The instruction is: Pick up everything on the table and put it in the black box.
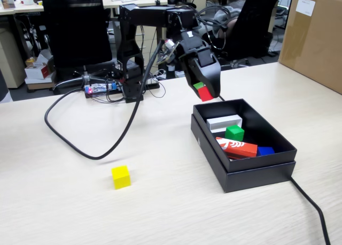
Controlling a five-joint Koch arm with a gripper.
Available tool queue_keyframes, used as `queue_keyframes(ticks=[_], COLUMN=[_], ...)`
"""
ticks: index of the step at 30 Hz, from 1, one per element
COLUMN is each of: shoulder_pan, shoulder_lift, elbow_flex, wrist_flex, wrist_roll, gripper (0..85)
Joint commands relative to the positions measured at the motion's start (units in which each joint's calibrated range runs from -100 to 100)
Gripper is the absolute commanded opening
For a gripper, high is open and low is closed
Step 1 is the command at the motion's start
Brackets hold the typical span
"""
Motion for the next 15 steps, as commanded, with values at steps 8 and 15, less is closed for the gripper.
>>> queue_keyframes(ticks=[8, 15], shoulder_pan=[0.8, 0.5], shoulder_lift=[15.2, 21.1], elbow_flex=[8.8, 8.8], wrist_flex=[-0.2, 0.6], wrist_roll=[1.5, 1.5], gripper=[4.7, 6.5])
